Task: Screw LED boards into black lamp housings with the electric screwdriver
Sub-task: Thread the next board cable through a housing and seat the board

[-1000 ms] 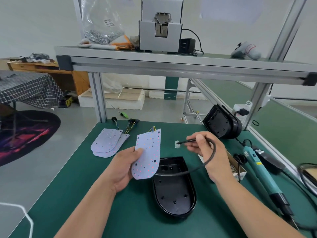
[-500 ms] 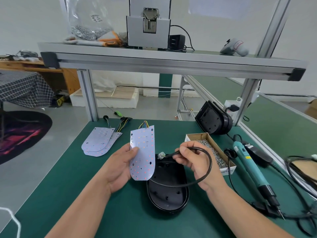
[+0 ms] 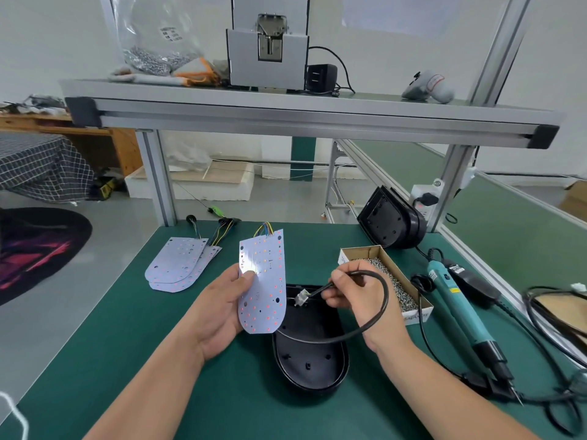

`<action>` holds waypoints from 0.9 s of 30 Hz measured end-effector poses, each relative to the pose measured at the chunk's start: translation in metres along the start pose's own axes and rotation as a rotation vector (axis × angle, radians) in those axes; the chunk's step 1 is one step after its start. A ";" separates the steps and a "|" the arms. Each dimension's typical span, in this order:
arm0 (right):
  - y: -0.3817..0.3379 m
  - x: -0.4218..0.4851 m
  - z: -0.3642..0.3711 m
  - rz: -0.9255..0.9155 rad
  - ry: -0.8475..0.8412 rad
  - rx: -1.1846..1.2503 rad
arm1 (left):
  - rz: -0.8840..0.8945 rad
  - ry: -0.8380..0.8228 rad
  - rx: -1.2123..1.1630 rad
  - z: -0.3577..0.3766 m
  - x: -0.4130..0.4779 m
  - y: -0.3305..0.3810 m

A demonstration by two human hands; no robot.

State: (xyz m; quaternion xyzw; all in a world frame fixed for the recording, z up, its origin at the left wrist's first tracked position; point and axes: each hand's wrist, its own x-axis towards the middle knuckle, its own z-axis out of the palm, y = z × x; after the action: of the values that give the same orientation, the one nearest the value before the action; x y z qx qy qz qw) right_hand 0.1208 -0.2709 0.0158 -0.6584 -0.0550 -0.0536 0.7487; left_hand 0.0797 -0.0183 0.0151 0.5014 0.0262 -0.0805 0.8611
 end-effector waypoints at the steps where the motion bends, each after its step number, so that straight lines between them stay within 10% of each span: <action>1: 0.000 0.000 0.002 -0.005 0.013 0.003 | 0.007 -0.004 0.003 0.000 0.000 0.000; 11: -0.005 -0.010 0.015 0.117 -0.227 0.169 | 0.041 -0.005 0.047 0.003 0.001 -0.001; 27: -0.021 -0.001 -0.021 -0.206 -0.205 -0.517 | 0.067 -0.025 -0.078 0.000 0.002 0.000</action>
State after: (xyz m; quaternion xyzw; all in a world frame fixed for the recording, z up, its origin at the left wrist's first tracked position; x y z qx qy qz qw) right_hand 0.1169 -0.2940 0.0336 -0.8201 -0.1815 -0.0749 0.5375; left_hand 0.0815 -0.0182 0.0146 0.4670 0.0015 -0.0568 0.8824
